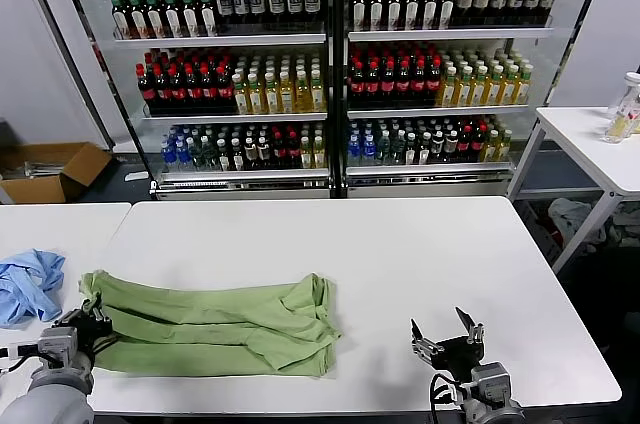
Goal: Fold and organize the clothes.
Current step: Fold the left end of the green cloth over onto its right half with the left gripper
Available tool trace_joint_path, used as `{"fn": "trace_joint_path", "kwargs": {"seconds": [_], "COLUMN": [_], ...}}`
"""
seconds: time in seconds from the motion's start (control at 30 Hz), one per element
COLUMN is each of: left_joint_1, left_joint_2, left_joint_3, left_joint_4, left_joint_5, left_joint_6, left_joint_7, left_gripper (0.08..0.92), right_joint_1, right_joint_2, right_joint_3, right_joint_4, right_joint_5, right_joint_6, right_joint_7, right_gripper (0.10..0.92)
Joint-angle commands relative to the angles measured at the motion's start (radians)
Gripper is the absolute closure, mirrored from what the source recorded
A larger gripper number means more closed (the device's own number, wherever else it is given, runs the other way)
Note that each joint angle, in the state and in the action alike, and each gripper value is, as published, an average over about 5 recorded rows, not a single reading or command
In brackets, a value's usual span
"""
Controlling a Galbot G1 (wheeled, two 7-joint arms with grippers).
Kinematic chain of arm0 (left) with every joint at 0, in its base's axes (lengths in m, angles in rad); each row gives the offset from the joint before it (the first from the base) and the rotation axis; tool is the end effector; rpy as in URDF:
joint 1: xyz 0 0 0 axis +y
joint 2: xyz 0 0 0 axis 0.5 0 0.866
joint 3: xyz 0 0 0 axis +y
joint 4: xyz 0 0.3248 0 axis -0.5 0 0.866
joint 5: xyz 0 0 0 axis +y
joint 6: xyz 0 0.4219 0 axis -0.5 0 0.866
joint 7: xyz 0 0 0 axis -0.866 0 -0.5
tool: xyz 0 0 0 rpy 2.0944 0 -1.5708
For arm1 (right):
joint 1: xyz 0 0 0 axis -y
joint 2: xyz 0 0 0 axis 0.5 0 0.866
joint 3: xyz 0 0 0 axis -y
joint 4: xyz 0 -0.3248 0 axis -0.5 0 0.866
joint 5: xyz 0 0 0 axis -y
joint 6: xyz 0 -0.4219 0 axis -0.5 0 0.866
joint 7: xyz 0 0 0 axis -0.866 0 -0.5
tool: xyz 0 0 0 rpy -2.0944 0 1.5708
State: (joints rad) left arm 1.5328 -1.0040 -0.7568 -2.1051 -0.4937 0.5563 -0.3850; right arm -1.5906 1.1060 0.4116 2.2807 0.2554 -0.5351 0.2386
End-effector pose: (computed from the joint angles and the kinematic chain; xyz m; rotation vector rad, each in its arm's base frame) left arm 0.2902 0.1298 -0.2071 0.4240 -2.6606 -0.3047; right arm 0.2409 0.0096 -0.2163 0.1574 -2.7078 0.2870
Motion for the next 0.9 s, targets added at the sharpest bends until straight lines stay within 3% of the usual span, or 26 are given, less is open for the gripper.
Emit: {"fn": "trace_joint_path", "kwargs": {"seconds": [0.03, 0.27, 0.9], "left_joint_1": [-0.031, -0.143, -0.313], "left_joint_2": [-0.075, -0.196, -0.315], "left_joint_3": [0.293, 0.531, 0.606], "left_joint_4": [-0.27, -0.136, 0.026], "left_joint_5": [-0.535, -0.394, -0.326], "left_joint_6": [0.021, 0.016, -0.027], "left_joint_7": [-0.053, 0.004, 0.003], "left_gripper": [0.899, 0.899, 0.899], "right_joint_1": [-0.006, -0.012, 0.005], "right_joint_2": [0.002, 0.013, 0.015], "right_joint_3": [0.007, 0.012, 0.009], "right_joint_4": [0.005, 0.003, -0.008], "right_joint_5": [-0.002, -0.008, -0.009], "right_joint_6": [-0.001, 0.0, -0.009], "right_joint_7": [0.001, 0.002, 0.008], "right_gripper": [0.203, 0.203, 0.203]}}
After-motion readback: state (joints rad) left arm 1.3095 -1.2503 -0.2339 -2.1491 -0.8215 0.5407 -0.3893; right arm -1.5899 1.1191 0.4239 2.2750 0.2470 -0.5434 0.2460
